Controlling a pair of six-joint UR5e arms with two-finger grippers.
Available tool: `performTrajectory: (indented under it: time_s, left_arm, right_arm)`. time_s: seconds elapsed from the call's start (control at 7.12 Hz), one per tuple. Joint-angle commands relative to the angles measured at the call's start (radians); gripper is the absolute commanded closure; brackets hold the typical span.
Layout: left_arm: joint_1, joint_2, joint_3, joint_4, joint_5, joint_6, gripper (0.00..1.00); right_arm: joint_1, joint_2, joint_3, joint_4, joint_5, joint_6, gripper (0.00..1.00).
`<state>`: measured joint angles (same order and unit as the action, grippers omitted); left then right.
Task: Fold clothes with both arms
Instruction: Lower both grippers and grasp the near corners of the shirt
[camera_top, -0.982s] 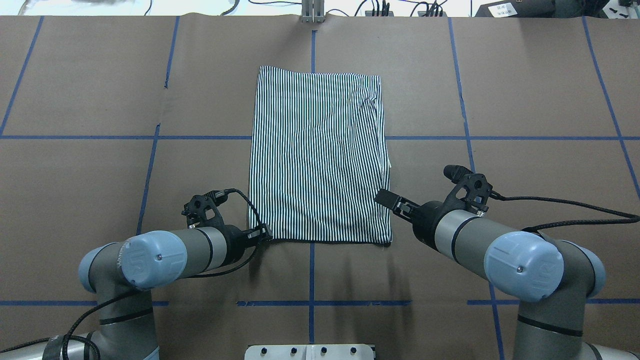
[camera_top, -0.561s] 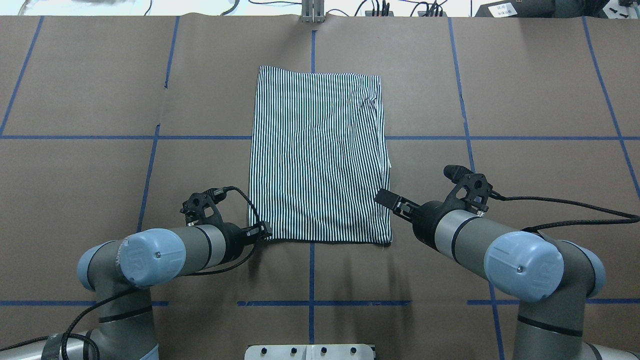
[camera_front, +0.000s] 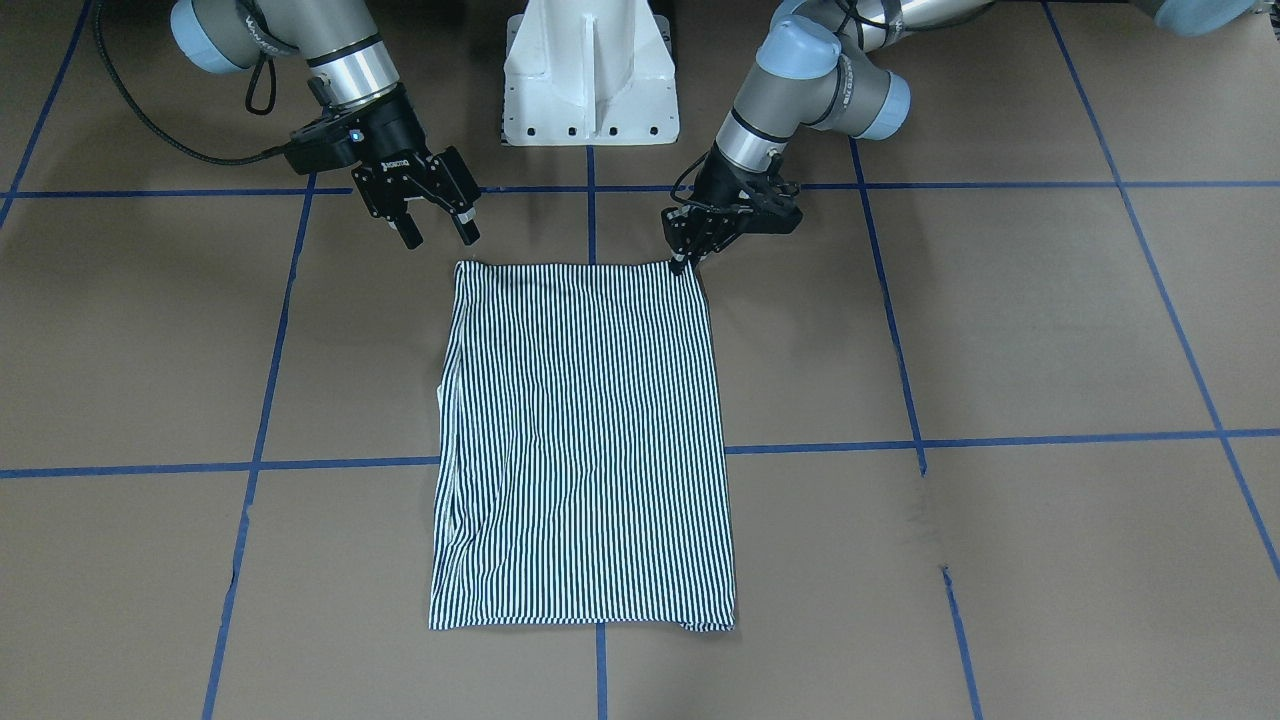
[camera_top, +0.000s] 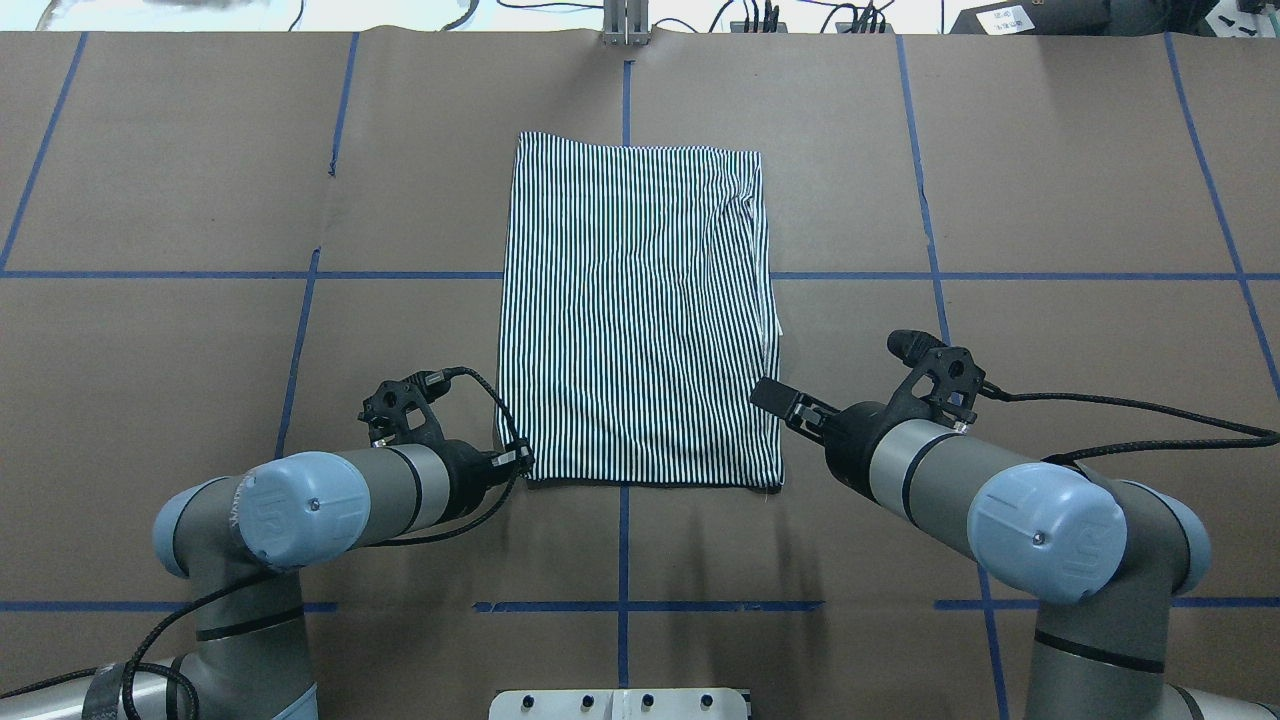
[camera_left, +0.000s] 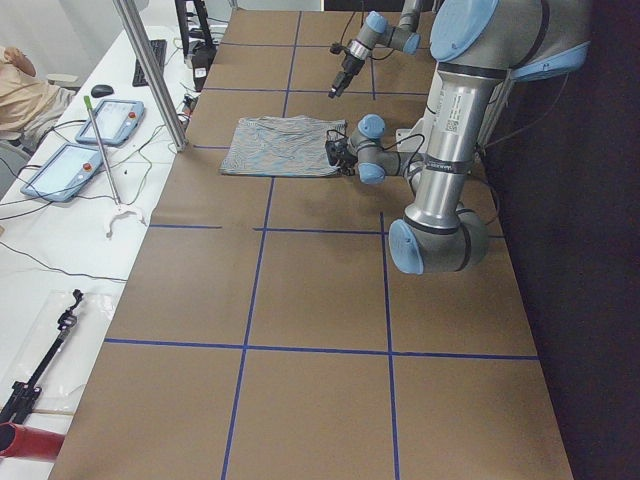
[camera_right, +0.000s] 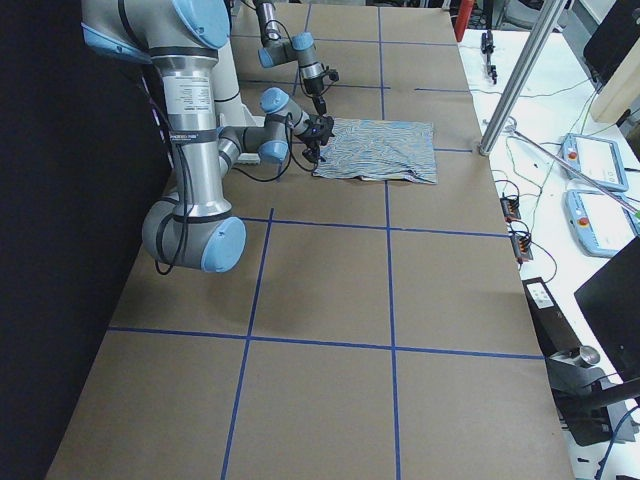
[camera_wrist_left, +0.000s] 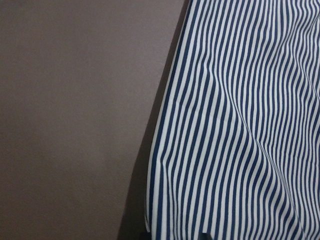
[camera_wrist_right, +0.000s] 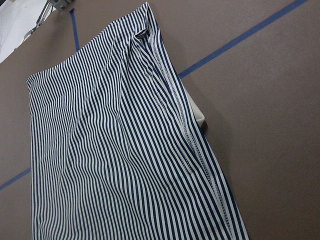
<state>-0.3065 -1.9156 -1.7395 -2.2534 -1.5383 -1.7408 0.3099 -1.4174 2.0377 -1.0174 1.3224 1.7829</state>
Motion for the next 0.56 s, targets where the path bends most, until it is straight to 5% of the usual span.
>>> performTrajectory:
  time_s: [0.0,0.14,0.42]
  left_arm:
    - [0.000,0.001,-0.002,0.000,0.009,0.004,1.00]
    - [0.000,0.001,-0.003,0.000,0.009,0.003,1.00]
    - [0.000,0.001,-0.003,0.000,0.011,0.004,1.00]
  right_arm:
    - [-0.003,0.009,-0.005,-0.015,0.000,0.050,0.08]
    - [-0.003,0.068,-0.026,-0.067,0.004,0.112,0.20]
    - [-0.009,0.235,-0.088,-0.336,0.008,0.216,0.21]
